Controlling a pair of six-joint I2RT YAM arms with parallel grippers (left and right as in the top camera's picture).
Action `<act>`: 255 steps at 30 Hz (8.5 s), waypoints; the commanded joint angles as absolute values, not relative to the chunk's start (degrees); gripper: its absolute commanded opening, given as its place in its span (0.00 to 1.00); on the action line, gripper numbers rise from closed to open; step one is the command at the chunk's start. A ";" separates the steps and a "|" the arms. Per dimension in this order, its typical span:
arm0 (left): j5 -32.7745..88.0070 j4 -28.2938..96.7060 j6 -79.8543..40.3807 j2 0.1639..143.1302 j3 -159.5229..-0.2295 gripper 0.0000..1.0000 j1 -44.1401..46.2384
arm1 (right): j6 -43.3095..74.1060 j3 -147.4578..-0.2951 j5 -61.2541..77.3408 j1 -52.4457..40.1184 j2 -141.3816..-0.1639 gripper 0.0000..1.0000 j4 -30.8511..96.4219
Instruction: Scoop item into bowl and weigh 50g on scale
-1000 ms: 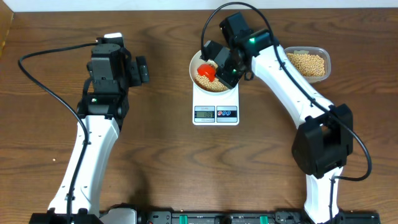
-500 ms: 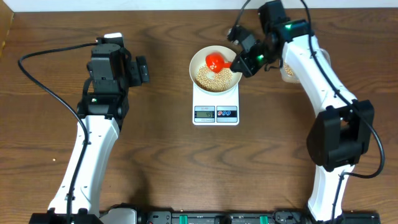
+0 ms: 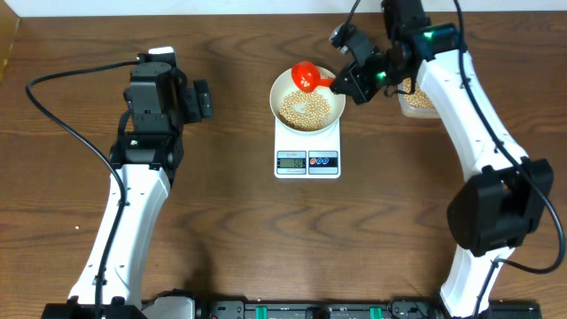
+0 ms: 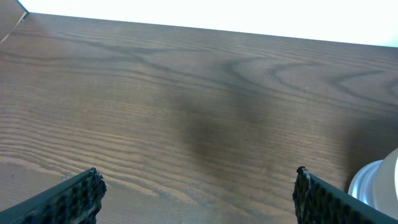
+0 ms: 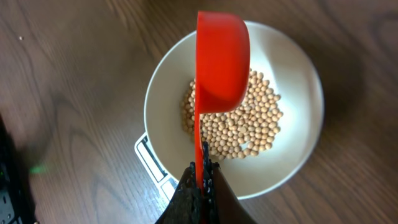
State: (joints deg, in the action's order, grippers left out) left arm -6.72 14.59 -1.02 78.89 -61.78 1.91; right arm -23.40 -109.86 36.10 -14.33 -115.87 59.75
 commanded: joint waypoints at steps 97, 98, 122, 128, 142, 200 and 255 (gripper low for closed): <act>-6.63 14.55 -0.01 79.20 -62.11 0.99 1.67 | -12.32 -109.65 -8.29 -2.57 -107.07 0.01 69.89; -6.61 14.57 -0.01 79.20 -62.11 0.99 1.67 | -10.92 -109.65 -4.25 -1.34 -107.07 0.01 69.87; -6.63 14.55 -0.01 79.20 -62.11 0.99 1.67 | 2.83 -107.00 26.70 15.22 -117.36 0.03 67.42; -6.63 14.55 -0.01 79.20 -62.11 0.99 1.67 | 3.84 -107.00 26.44 16.49 -117.34 0.22 67.79; -6.63 14.55 -0.01 79.20 -62.11 0.99 1.67 | 3.88 -107.00 25.58 17.06 -117.25 0.77 71.29; -6.63 14.55 -0.01 79.20 -62.11 0.99 1.67 | 22.70 -102.15 14.46 19.68 -117.34 0.99 69.71; -6.63 14.55 -0.01 79.20 -62.11 0.99 1.67 | -4.25 -103.35 25.12 19.44 -70.65 0.99 79.07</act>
State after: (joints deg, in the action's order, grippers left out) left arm -6.70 14.59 -1.02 78.89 -61.78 1.91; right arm 3.14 -102.83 24.84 19.68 -73.01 79.35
